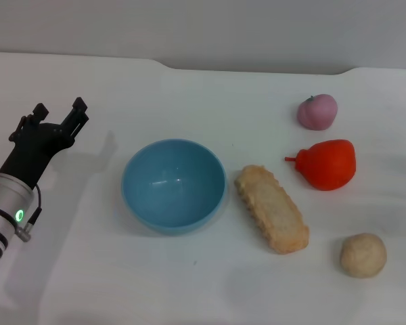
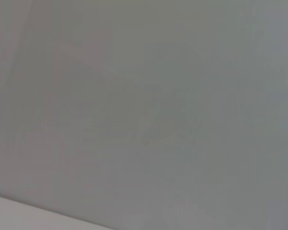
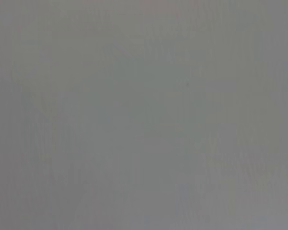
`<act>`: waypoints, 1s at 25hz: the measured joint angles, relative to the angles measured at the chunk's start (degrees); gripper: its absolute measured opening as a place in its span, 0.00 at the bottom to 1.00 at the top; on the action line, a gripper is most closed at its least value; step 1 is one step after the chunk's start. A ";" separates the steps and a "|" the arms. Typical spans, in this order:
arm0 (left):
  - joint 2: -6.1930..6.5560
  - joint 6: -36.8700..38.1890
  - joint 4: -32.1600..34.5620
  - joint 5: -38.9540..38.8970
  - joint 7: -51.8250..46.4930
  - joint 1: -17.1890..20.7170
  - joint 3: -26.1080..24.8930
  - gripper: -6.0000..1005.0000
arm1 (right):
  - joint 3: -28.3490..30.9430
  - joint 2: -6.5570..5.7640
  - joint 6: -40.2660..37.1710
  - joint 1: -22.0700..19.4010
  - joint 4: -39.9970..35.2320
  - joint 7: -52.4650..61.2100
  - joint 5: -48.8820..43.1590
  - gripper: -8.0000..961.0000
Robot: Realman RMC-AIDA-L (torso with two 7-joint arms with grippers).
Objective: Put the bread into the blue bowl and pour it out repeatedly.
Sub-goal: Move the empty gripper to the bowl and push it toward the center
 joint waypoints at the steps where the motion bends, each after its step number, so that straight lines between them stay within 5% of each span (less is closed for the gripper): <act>1: 0.00 -0.25 0.01 0.01 0.47 -0.14 0.00 0.83 | 0.00 0.01 -0.02 0.02 0.01 0.00 0.10 0.71; 25: -0.30 -2.39 0.30 -0.82 2.37 -0.50 -0.29 0.83 | 0.59 0.16 -2.65 0.46 0.10 0.00 0.51 0.71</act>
